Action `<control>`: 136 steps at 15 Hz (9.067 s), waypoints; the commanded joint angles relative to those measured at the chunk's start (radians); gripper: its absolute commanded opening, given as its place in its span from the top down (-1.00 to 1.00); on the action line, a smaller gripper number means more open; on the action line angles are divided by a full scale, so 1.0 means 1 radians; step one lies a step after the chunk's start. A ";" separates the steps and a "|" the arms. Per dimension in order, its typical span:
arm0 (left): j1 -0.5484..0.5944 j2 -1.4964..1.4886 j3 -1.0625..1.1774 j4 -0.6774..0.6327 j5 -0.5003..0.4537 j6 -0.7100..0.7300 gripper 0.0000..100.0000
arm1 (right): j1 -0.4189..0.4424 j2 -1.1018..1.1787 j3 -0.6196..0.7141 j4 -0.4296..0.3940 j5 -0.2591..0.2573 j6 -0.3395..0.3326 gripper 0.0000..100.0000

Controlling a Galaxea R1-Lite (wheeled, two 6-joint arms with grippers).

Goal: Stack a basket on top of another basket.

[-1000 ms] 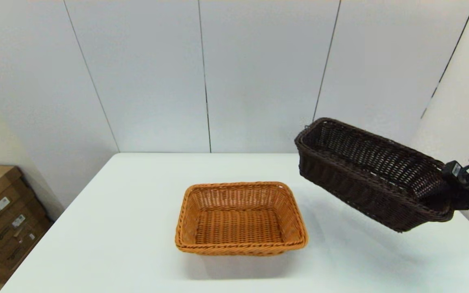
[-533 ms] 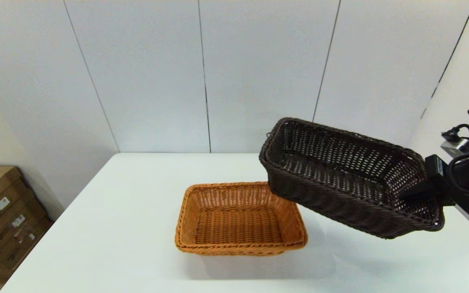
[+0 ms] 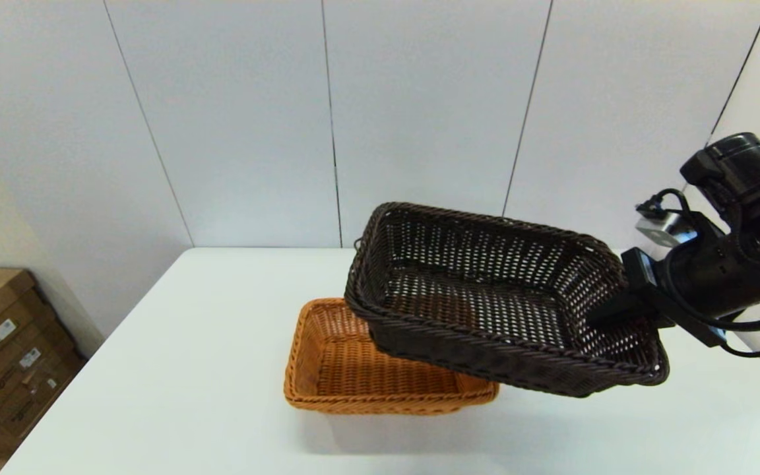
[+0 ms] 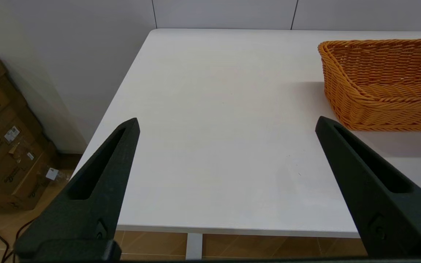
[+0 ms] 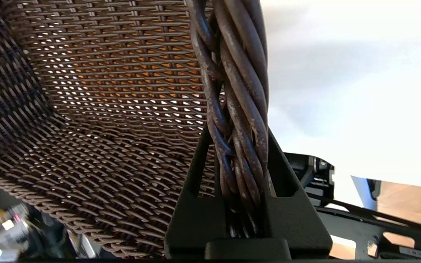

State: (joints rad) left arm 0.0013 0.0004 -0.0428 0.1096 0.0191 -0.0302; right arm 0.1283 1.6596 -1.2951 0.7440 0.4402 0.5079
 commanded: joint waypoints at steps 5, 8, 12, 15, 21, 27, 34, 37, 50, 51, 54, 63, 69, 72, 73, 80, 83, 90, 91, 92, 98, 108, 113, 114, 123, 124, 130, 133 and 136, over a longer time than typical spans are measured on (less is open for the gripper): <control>0.000 -0.002 0.000 0.001 0.001 -0.004 -1.00 | 0.123 0.207 -0.164 0.006 0.003 -0.028 1.00; 0.000 -0.002 0.000 0.001 0.001 -0.004 -1.00 | 0.165 0.292 -0.234 0.014 0.003 -0.037 1.00; 0.000 -0.002 0.000 0.001 0.002 -0.017 -1.00 | 0.215 0.387 -0.314 0.028 0.003 -0.043 1.00; 0.000 -0.002 0.000 -0.001 0.002 -0.016 -1.00 | 0.231 0.434 -0.369 0.029 -0.001 -0.045 1.00; 0.000 -0.002 0.000 -0.001 0.002 -0.017 -1.00 | 0.229 0.486 -0.435 0.029 -0.001 -0.045 1.00; 0.000 -0.002 0.000 -0.001 0.002 -0.016 -1.00 | 0.202 0.517 -0.441 0.029 -0.017 -0.060 1.00; 0.000 -0.002 0.000 -0.001 0.002 -0.016 -1.00 | 0.197 0.531 -0.428 0.028 -0.029 -0.065 1.00; 0.000 -0.002 0.000 0.001 0.002 -0.016 -1.00 | 0.203 0.531 -0.428 0.028 -0.031 -0.063 1.00; 0.000 -0.002 0.000 -0.001 0.002 -0.017 -1.00 | 0.228 0.572 -0.431 0.023 -0.075 -0.063 1.00; 0.000 -0.002 0.000 -0.001 0.002 -0.017 -1.00 | 0.231 0.575 -0.429 0.021 -0.090 -0.063 1.00; 0.000 -0.002 0.000 -0.001 0.002 -0.017 -1.00 | 0.231 0.582 -0.429 0.021 -0.095 -0.061 1.00; 0.000 -0.002 0.000 0.001 0.002 -0.017 -1.00 | 0.235 0.575 -0.434 0.020 -0.126 -0.063 -1.00; 0.000 -0.002 0.000 -0.001 0.002 -0.017 -1.00 | 0.238 0.532 -0.441 0.024 -0.126 -0.058 -1.00; 0.000 -0.002 0.000 -0.001 0.002 -0.017 -1.00 | 0.240 0.497 -0.441 0.028 -0.123 -0.054 -1.00; 0.000 -0.002 0.000 -0.001 0.002 -0.017 -1.00 | 0.246 0.490 -0.443 0.028 -0.123 -0.052 -1.00; 0.000 -0.002 0.000 -0.001 0.005 -0.017 -1.00 | 0.261 0.456 -0.477 0.075 -0.121 -0.048 -1.00; 0.000 -0.002 0.000 -0.001 0.007 -0.017 -1.00 | 0.263 0.427 -0.484 0.080 -0.121 -0.048 -1.00; 0.000 -0.002 0.000 -0.001 0.005 -0.017 -1.00 | 0.257 0.319 -0.483 0.104 -0.123 -0.051 -1.00; 0.000 -0.002 0.000 -0.001 0.005 -0.017 -1.00 | 0.257 0.302 -0.484 0.113 -0.123 -0.049 -1.00; 0.000 -0.002 0.000 -0.001 0.005 -0.017 -1.00 | 0.252 0.276 -0.480 0.115 -0.123 -0.049 -1.00; 0.000 -0.002 0.000 -0.001 0.007 -0.017 -1.00 | 0.217 -0.006 -0.383 0.146 -0.130 -0.052 -1.00; 0.000 -0.002 0.000 -0.001 0.007 -0.019 -1.00 | 0.209 -0.587 -0.098 0.146 -0.339 -0.012 -1.00; 0.000 -0.002 0.000 -0.001 0.007 -0.019 -1.00 | 0.206 -0.811 0.046 0.146 -0.526 0.029 -1.00; 0.000 -0.002 0.000 -0.001 0.007 -0.019 -1.00 | 0.195 -0.850 0.077 0.146 -0.548 0.041 -1.00; 0.000 -0.002 0.000 -0.001 0.007 -0.019 -1.00 | -0.087 -1.204 0.255 0.147 -0.546 -0.022 -1.00; 0.000 -0.002 0.000 -0.001 0.007 -0.019 -1.00 | -0.101 -1.244 0.278 0.146 -0.546 -0.031 -1.00; 0.000 -0.002 0.000 -0.001 0.007 -0.017 -1.00 | -0.128 -1.419 0.382 0.147 -0.532 -0.060 -1.00; 0.000 -0.002 0.000 -0.001 0.007 -0.017 -1.00 | -0.141 -1.489 0.438 0.146 -0.529 -0.097 -1.00; 0.000 -0.002 0.000 -0.001 0.007 -0.017 -1.00 | -0.138 -1.586 0.501 0.138 -0.500 -0.147 -1.00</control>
State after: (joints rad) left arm 0.0013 0.0004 -0.0428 0.1081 0.0257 -0.0474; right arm -0.0100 0.1477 -0.8328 0.8789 -0.0760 0.3866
